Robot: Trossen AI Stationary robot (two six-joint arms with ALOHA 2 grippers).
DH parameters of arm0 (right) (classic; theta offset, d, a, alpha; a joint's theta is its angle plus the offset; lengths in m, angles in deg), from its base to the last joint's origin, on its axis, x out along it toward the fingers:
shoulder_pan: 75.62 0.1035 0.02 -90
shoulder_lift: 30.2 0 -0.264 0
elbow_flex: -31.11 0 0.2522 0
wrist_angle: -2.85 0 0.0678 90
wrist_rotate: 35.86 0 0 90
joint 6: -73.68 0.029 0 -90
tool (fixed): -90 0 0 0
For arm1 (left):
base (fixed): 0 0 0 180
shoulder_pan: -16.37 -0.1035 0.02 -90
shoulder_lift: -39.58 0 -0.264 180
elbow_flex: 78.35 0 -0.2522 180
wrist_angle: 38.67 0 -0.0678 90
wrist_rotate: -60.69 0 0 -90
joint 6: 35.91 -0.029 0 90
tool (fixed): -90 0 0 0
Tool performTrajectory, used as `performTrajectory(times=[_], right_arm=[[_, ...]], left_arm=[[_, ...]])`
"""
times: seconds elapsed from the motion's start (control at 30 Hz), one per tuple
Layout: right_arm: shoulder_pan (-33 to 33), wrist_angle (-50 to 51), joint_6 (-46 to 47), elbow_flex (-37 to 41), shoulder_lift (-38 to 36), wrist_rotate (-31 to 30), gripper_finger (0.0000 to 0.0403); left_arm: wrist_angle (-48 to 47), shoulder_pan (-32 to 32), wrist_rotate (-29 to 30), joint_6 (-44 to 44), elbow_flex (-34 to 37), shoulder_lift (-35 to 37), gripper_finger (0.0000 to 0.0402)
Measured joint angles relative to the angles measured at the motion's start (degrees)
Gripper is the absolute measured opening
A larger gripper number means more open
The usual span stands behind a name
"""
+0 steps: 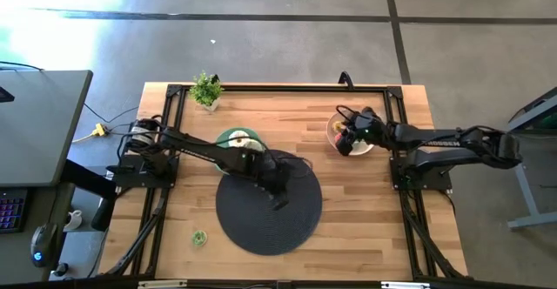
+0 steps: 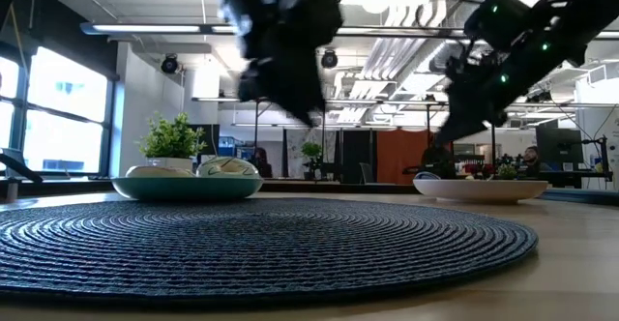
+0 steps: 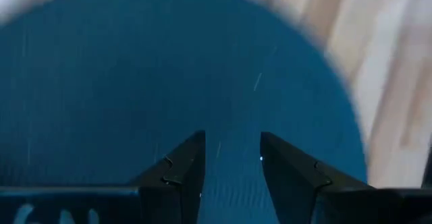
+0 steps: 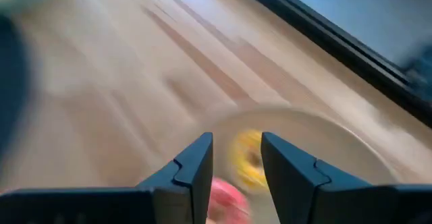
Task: Pick & Place donuts
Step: Put the small green donut on the white plate
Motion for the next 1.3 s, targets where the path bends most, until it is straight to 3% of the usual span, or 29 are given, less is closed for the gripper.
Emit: performTrajectory(times=[0.1,0.23,0.33,0.47,1.07,1.3], right_arm=[[2.26,-6.54,-0.01,0.0,-1.04,3.91,0.0122],[5.25,-14.27,-0.01,-0.07,-1.3,5.64,0.0122],[6.98,-15.46,-0.01,-0.07,-1.3,5.99,0.0122],[8.48,-14.99,-0.18,-0.07,-1.28,5.99,0.0122],[10.11,-16.32,-4.07,-0.07,-1.28,6.87,0.0122],[10.11,-16.32,-4.07,-0.07,-1.25,7.85,0.0122]], left_arm=[[-8.58,1.59,-1.56,7.37,0.0,0.0,0.014],[-17.39,5.53,1.57,17.99,0.0,0.0,0.014],[-22.44,9.02,2.27,28.03,0.0,0.0,0.014],[-27.11,14.11,-1.13,39.96,0.0,0.0,0.014],[-32.39,30.9,-8.6,80.92,0.0,0.0,0.014],[-32.74,34.99,-9.04,89.4,0.02,0.0,0.014]])
